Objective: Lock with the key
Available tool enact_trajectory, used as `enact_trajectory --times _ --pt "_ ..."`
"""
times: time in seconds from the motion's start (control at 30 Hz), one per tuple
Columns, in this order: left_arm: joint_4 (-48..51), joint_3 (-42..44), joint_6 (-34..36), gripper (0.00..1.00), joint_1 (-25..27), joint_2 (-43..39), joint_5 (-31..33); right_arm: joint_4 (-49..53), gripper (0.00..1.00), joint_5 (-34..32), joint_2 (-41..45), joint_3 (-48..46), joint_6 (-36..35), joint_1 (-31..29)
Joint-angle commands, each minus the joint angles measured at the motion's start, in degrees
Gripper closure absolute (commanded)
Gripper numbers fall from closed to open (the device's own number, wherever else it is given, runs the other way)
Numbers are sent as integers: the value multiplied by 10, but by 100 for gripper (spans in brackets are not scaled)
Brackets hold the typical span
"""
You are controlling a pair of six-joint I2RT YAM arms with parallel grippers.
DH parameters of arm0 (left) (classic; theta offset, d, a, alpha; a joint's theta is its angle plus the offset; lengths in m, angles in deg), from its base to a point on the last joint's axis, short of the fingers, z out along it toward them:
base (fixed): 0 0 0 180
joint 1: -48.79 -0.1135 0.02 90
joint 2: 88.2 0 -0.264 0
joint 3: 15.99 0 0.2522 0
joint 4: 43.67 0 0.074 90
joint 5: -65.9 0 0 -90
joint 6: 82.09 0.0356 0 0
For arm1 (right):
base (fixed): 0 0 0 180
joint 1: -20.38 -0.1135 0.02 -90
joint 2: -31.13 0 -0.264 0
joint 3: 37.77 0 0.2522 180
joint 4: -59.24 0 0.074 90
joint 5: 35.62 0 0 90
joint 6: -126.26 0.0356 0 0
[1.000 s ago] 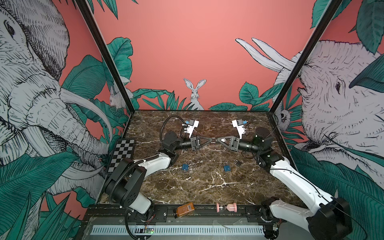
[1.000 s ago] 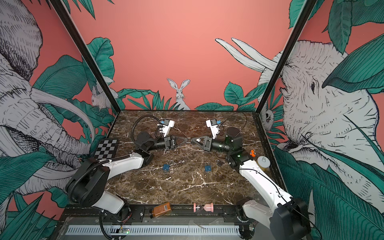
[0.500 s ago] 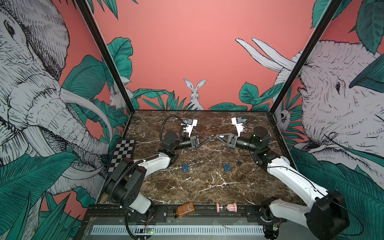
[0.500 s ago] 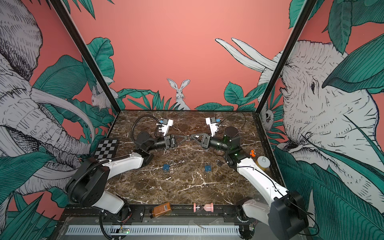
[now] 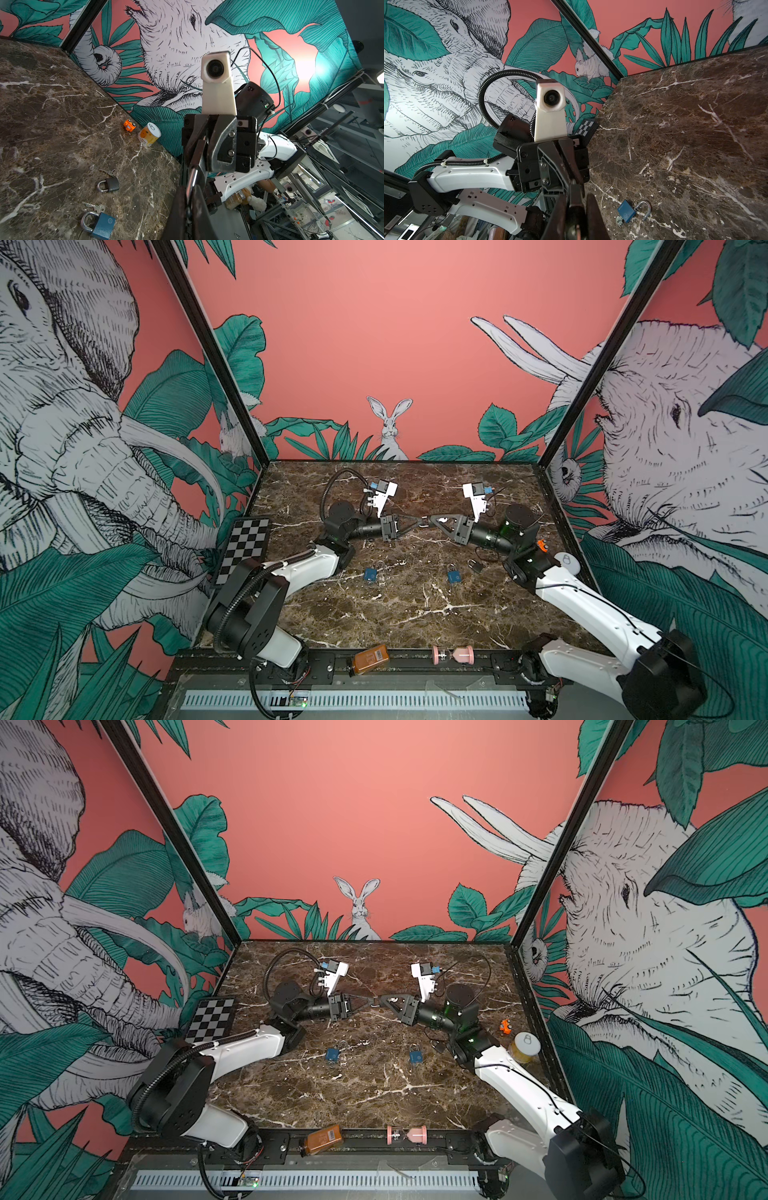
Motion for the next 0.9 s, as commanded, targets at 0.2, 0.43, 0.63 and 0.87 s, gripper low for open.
enact_trajectory --times 0.2,0.43,0.63,0.87 --pt "-71 -45 1 100 27 -18 -13 -23 100 49 -55 -18 37 -37" --pt "-75 -83 6 100 35 3 -10 -89 100 20 -131 -27 49 -111" --pt "-76 -103 0 100 33 17 -15 -93 100 -4 -128 -50 57 -118" --pt "-58 -78 15 100 31 -3 -16 -58 100 -15 -53 -74 60 -33"
